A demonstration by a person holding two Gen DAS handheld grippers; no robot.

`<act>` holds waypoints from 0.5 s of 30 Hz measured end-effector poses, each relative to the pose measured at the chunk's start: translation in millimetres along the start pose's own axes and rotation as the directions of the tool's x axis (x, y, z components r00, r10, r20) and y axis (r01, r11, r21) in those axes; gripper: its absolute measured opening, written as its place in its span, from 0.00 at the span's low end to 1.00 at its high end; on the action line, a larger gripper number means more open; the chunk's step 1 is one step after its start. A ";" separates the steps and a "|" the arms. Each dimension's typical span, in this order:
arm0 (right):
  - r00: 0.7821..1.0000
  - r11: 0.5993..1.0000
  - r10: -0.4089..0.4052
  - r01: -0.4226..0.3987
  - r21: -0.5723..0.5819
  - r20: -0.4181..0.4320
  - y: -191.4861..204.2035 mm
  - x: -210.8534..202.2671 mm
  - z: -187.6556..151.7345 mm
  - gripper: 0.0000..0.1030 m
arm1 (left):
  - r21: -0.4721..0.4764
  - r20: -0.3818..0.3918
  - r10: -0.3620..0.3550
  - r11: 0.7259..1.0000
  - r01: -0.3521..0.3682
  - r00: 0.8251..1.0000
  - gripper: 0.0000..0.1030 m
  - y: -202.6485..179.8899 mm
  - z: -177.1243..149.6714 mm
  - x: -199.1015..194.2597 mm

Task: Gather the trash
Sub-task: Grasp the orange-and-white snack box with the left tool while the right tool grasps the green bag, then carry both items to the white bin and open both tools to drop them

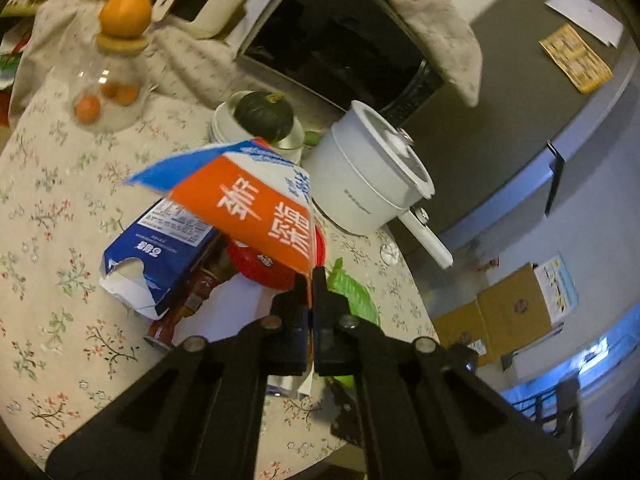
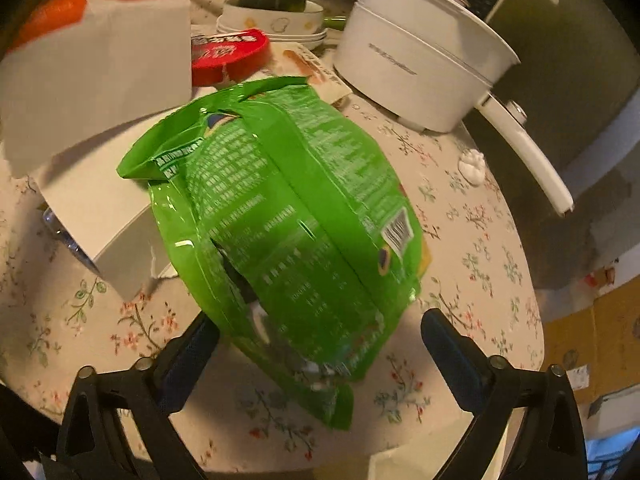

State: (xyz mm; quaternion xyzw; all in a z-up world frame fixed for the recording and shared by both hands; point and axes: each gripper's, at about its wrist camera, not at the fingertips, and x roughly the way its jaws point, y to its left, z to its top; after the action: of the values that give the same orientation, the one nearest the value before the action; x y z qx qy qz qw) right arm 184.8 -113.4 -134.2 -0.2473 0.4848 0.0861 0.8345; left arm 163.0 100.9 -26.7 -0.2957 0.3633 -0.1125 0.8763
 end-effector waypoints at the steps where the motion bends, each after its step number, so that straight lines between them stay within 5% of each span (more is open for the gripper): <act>1: 1.000 1.000 0.004 -0.004 0.000 0.003 1.8 1.0 2.6 0.88 | 0.015 0.002 0.003 1.000 -0.004 1.000 0.02 -2.4 -0.4 -2.8; 9: 0.998 0.995 0.058 -0.061 0.076 0.035 -10.7 0.1 15.7 0.24 | 0.124 0.033 0.007 0.992 -0.011 0.999 0.02 -20.2 -3.5 -29.7; 15: 0.992 0.974 0.084 -0.101 0.202 0.089 -48.6 -19.7 14.2 0.08 | 0.180 0.028 0.002 0.984 -0.007 1.000 0.02 -30.6 -8.8 -32.5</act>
State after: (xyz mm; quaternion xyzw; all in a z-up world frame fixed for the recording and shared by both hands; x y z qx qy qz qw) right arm 204.2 -146.4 -95.7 -0.1330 0.4682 0.0840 0.8695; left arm 134.3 86.0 5.3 -0.2159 0.3399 -0.1389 0.9047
